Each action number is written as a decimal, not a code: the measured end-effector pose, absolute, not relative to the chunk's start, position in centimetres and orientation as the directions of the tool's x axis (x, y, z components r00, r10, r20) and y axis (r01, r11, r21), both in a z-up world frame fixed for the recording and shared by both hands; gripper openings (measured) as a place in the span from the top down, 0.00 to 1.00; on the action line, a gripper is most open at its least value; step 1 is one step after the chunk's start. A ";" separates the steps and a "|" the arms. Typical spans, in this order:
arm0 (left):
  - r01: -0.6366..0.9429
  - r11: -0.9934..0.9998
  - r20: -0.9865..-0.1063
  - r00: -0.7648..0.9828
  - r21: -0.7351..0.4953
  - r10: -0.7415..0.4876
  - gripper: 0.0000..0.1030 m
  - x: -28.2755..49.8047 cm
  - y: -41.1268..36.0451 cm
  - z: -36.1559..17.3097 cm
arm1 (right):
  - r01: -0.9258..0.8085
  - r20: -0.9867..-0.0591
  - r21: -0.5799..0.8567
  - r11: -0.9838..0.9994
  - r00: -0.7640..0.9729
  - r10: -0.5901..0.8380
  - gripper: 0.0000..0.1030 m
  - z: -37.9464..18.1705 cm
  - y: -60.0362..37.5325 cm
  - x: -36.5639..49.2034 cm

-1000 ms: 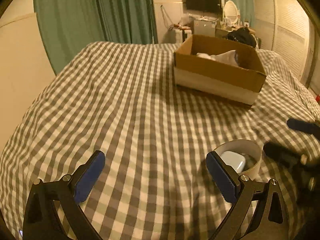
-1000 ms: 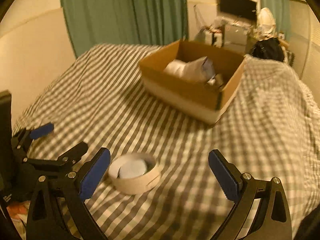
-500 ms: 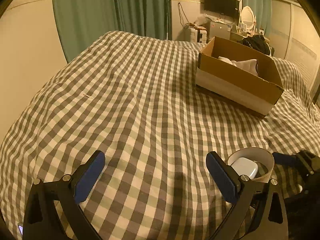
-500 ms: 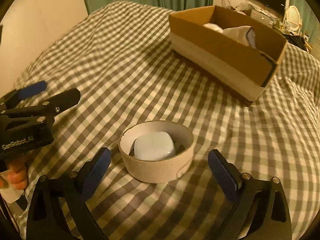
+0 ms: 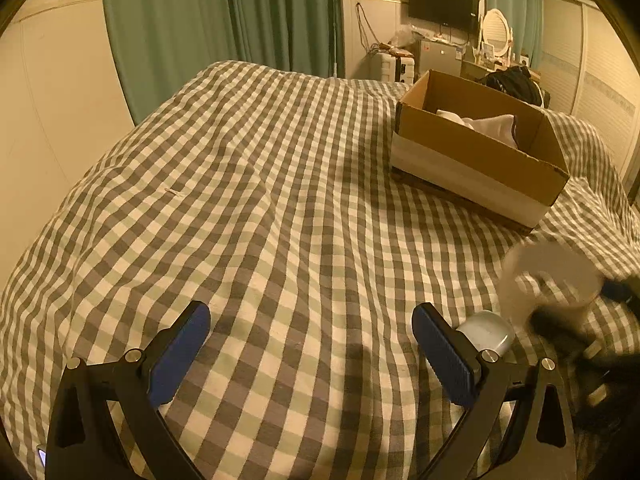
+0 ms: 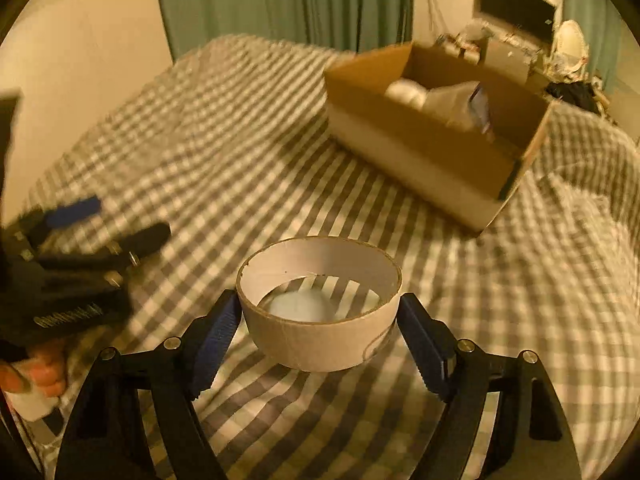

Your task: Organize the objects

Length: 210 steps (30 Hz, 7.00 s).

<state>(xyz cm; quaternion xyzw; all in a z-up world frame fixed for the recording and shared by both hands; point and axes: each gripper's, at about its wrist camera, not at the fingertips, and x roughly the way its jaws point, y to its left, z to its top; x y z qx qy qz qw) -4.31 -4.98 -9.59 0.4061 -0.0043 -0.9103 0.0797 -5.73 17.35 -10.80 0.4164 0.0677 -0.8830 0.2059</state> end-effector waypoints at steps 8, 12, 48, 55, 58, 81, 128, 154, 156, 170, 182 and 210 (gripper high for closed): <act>0.050 -0.995 -0.736 -0.670 0.084 -0.096 0.00 -5.1 -1.0 -9.2 | 0.292 -0.680 0.050 -0.955 -0.691 -0.247 0.23 -6.4 21.8 -6.2; -0.040 -0.998 -0.745 -0.667 0.045 -0.007 0.00 -5.7 1.9 -9.8 | 0.236 -0.672 0.047 -0.971 -0.711 -0.205 0.23 -5.9 23.8 -6.7; -0.166 -0.985 -0.763 -0.631 -0.045 0.142 0.42 -8.6 2.9 -6.6 | 0.217 -0.657 0.022 -0.976 -0.732 -0.178 0.23 -5.0 25.0 -6.4; -0.162 -0.987 -0.697 -0.706 -0.017 0.128 0.42 -10.7 2.9 -1.7 | 0.230 -0.605 -0.013 -0.973 -0.776 -0.176 0.23 -1.7 24.8 -7.0; -0.163 -0.987 -0.668 -0.733 -0.010 0.128 0.42 -11.9 3.2 0.2 | 0.238 -0.587 -0.021 -0.971 -0.790 -0.180 0.23 -0.4 24.7 -7.8; -0.191 -0.978 -0.566 -0.816 0.080 0.113 0.42 -27.0 5.5 3.8 | 0.191 -0.467 -0.048 -0.980 -0.872 -0.147 0.23 7.4 25.4 -22.3; -0.267 -0.961 -0.621 -0.766 0.067 0.169 0.10 -29.1 7.7 -4.0 | 0.092 -0.611 0.131 -0.987 -0.777 -0.153 0.10 -2.2 27.9 -29.5; -0.113 -0.990 -0.214 -0.973 0.087 0.092 0.00 -10.8 4.9 16.9 | 0.029 -0.164 0.013 -1.000 -0.986 -0.030 0.01 18.3 28.4 -8.5; -0.110 -0.992 -0.201 -0.975 0.063 0.095 0.00 -9.8 4.4 16.5 | 0.028 -0.152 -0.001 -1.000 -0.988 -0.027 0.01 18.0 28.5 -7.3; 0.005 -1.000 -0.197 -0.980 0.020 -0.009 0.00 -6.9 2.8 8.6 | 0.002 -0.172 -0.019 -1.000 -0.985 0.001 0.01 8.2 29.0 -4.7; 0.034 -0.997 -0.301 -0.952 0.074 -0.055 0.00 -7.8 1.9 -0.5 | -0.010 -0.205 -0.104 -0.994 -0.978 0.031 0.01 -0.8 26.3 -5.3; 0.047 -0.994 -0.340 -0.937 0.102 -0.080 0.00 -8.4 1.9 -1.8 | -0.038 -0.237 -0.092 -0.995 -0.970 0.059 0.01 -1.5 26.7 -5.9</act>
